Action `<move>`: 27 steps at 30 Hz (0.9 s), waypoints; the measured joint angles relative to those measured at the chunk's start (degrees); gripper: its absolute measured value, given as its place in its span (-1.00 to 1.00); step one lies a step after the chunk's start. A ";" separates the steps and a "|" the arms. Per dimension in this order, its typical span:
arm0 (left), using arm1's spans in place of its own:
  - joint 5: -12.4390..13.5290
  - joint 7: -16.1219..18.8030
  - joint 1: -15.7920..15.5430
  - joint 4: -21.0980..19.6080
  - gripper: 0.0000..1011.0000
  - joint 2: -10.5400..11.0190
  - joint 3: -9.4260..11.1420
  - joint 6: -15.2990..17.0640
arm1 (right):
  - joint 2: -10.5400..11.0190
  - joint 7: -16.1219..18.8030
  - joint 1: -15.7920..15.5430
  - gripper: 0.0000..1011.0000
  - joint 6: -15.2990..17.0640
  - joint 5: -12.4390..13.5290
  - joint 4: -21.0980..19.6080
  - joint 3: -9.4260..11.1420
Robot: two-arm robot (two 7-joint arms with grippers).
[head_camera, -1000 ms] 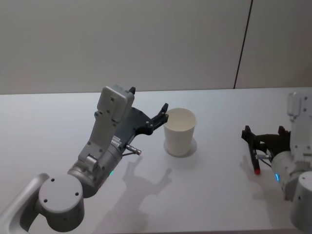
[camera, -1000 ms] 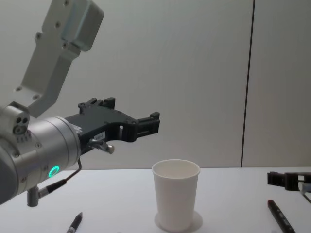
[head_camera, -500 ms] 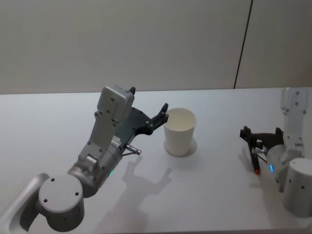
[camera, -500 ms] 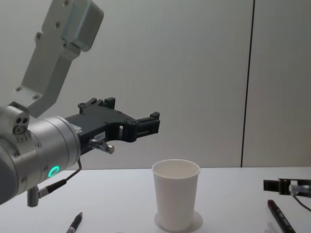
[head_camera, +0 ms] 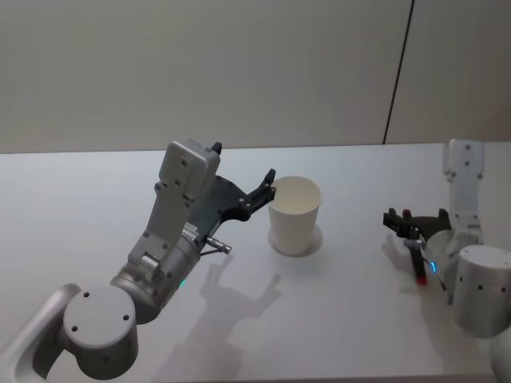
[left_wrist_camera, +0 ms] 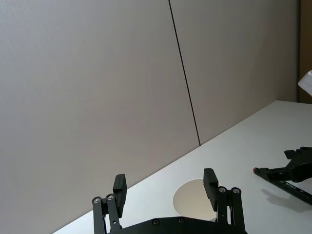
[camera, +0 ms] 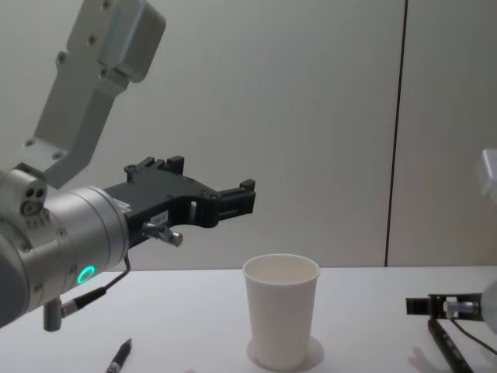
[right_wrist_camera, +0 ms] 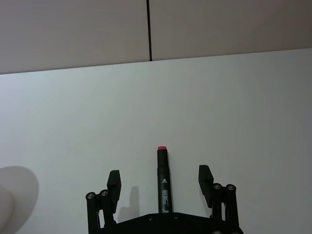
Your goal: Place the pen into the pen holder.
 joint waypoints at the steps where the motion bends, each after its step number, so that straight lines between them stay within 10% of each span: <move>1: 0.00 0.00 0.00 0.00 0.99 0.00 0.00 0.00 | -0.10 0.11 0.33 0.98 -0.03 -0.08 0.60 0.02; 15: 0.00 0.00 0.00 0.00 0.99 0.00 0.00 0.00 | -1.41 0.93 4.48 0.94 -1.27 -0.64 8.77 0.50; 27: 0.00 0.00 0.00 0.00 0.99 0.00 0.00 0.00 | -2.39 1.05 7.32 0.29 -3.09 1.15 15.29 1.33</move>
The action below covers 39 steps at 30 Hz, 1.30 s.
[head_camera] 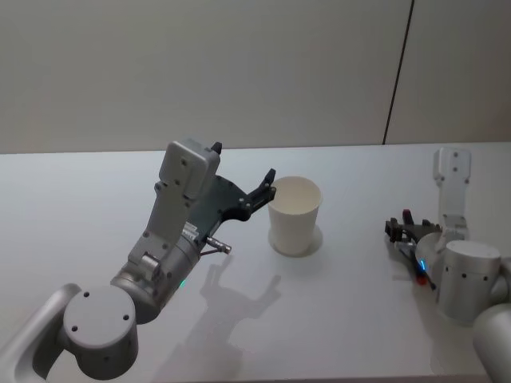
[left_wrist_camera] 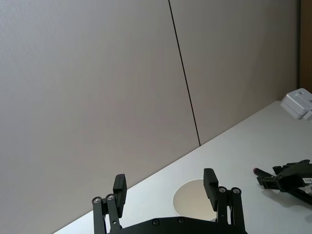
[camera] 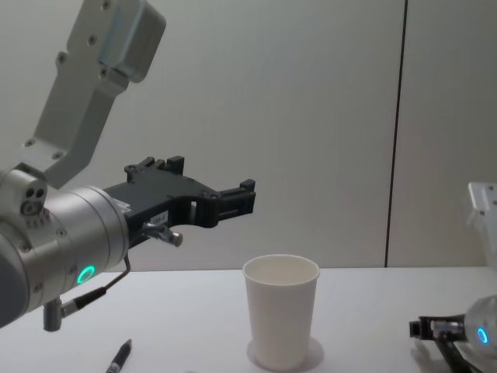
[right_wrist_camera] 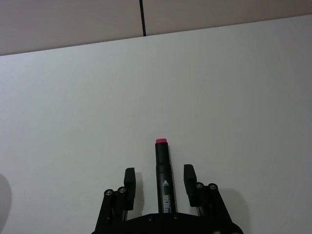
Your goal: Place the pen into the pen holder.
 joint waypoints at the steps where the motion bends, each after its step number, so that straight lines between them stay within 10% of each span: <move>1: 0.00 0.00 0.00 0.00 0.99 0.00 0.00 0.00 | 0.00 0.00 0.00 0.23 0.00 0.00 0.00 0.00; 16: 0.00 0.00 0.00 0.00 0.99 0.00 0.00 0.00 | -0.60 1.52 1.55 -0.66 -2.38 0.96 3.97 0.50; 39: 0.00 0.00 0.00 0.00 0.99 0.00 0.00 0.00 | 0.13 7.49 -1.31 -0.66 -10.82 -1.45 -2.59 0.27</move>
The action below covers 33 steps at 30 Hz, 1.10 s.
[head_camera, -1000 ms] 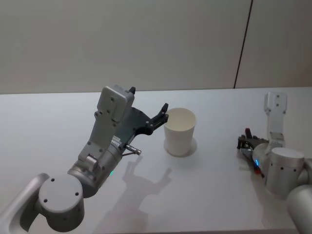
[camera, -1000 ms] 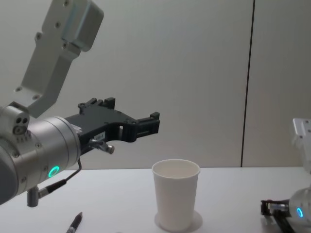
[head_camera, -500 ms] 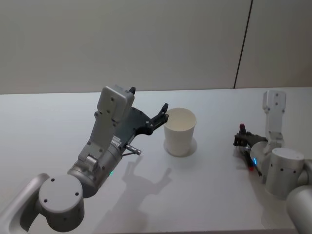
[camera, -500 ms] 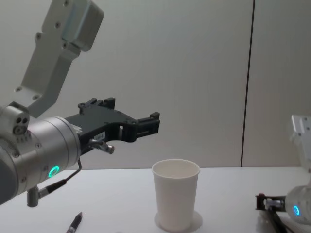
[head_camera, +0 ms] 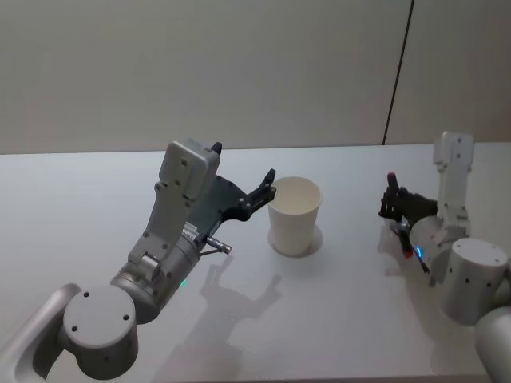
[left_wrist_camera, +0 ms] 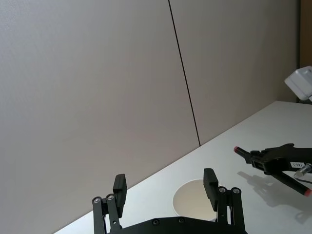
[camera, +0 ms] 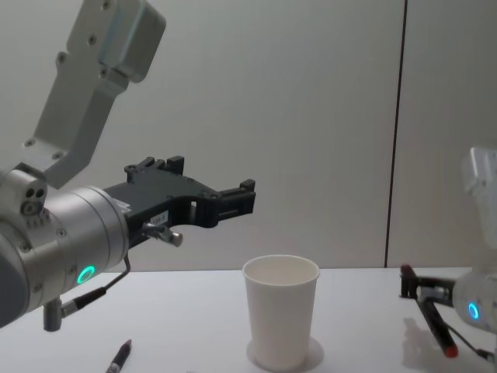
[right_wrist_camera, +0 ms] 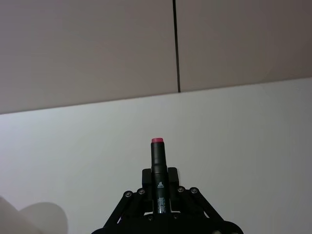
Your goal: Place the pen into the pen holder.
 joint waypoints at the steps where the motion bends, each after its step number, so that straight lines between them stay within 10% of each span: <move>1: 0.00 0.00 0.00 0.00 0.99 0.00 0.00 0.00 | 0.05 0.35 -0.14 -0.66 -0.39 -0.10 -0.29 -0.01; 33: 0.00 0.00 0.00 0.00 0.99 0.00 0.00 0.00 | 1.66 17.87 -4.48 -0.66 -23.84 -1.16 -8.90 -0.67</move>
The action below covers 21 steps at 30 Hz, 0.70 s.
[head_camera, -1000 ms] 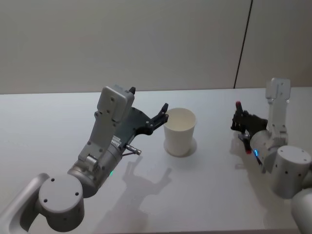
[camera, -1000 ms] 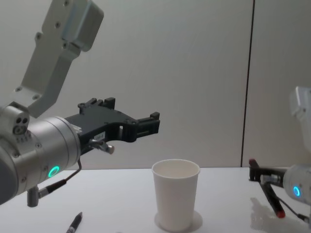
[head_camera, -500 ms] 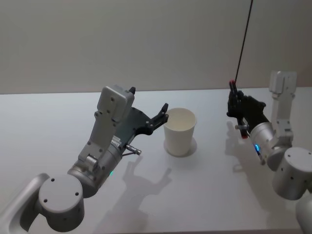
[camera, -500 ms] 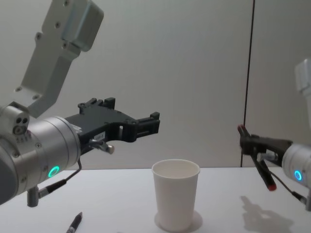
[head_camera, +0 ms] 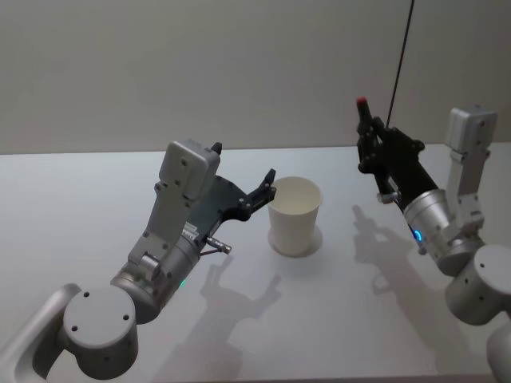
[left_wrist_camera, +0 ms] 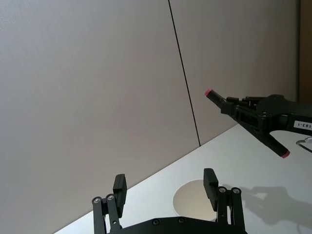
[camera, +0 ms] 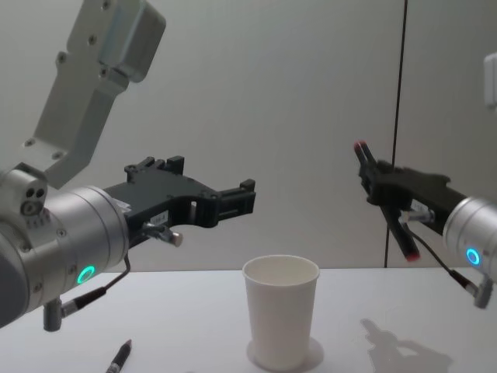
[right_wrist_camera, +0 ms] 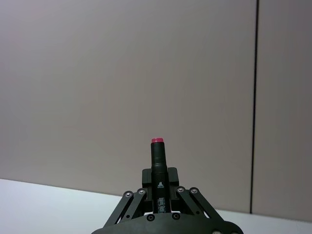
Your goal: Place the pen into the pen holder.
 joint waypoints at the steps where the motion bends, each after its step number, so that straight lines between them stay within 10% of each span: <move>1: 0.00 0.00 0.00 0.00 0.99 0.00 0.00 0.00 | -0.02 0.37 0.02 -0.66 -0.45 0.06 0.00 -0.04; 21: 0.00 0.00 0.00 0.00 0.99 0.00 0.00 0.00 | -3.02 9.23 5.92 -0.66 -14.25 -0.52 9.32 -2.34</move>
